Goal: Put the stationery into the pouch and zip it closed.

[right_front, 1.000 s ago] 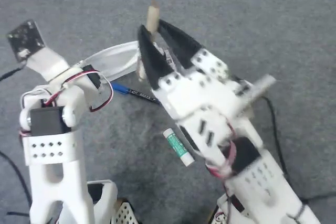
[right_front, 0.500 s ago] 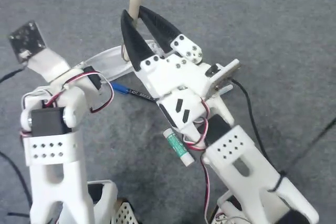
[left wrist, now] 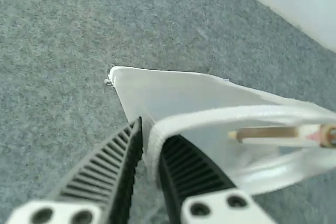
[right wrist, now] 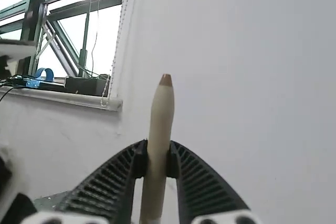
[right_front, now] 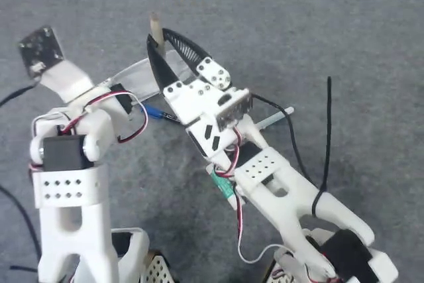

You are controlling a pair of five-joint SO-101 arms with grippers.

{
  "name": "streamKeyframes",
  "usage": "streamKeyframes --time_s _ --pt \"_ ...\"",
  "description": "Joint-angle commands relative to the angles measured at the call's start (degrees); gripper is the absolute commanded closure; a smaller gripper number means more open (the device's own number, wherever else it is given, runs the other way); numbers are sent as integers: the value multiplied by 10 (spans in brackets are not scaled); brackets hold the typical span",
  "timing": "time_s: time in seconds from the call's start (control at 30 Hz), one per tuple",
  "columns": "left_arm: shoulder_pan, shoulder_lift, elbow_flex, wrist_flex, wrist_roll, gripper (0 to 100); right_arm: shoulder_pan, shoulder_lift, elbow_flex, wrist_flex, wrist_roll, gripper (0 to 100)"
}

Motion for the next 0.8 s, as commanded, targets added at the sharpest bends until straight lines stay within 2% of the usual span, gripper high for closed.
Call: streamKeyframes --time_s 0.0,0.07,0.3,0.63,0.77 --pt "3 4 0 -14 -4 991 4 -8 33 -44 16 992" --pt "3 4 0 -14 -4 991 0 -8 61 -57 28 992" --pt "0 5 0 -14 -4 991 -18 -8 177 -125 164 992" --pt "0 6 0 -14 -3 991 -20 -1 182 -124 169 987" --pt "0 6 0 -14 -3 991 -20 -1 185 -124 170 881"
